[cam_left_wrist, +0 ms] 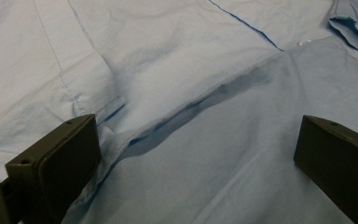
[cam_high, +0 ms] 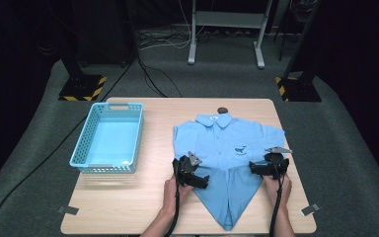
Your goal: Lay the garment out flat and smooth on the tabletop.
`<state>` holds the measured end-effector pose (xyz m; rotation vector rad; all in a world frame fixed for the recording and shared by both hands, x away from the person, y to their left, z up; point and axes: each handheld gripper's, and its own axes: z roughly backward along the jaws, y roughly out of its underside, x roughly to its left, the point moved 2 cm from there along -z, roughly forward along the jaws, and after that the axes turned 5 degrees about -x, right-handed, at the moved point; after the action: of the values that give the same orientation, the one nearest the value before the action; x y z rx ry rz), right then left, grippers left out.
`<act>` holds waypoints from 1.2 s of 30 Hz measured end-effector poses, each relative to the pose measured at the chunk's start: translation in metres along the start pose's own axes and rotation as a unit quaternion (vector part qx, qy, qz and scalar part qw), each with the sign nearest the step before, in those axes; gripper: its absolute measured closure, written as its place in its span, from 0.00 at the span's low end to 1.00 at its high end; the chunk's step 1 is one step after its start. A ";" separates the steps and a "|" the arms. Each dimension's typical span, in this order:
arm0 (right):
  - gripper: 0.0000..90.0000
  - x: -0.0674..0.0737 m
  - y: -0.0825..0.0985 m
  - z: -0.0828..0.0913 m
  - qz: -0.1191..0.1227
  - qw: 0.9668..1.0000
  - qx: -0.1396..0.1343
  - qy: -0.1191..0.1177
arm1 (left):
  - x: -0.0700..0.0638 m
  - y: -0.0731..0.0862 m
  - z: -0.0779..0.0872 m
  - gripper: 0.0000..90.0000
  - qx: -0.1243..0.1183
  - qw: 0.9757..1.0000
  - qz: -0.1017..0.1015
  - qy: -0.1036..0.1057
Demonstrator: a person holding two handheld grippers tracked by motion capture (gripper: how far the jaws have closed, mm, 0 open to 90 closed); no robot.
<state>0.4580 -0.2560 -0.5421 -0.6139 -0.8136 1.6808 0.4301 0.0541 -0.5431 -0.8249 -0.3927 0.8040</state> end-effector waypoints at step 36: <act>0.00 0.000 0.000 0.000 0.001 1.000 0.000 -0.003 | 0.063 -0.020 -0.010 0.28 0.007 0.998 0.056 -0.029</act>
<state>0.4581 -0.2563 -0.5420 -0.6111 -0.8177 1.6840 0.4867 0.0888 -0.5330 -0.8165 -0.3949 0.9357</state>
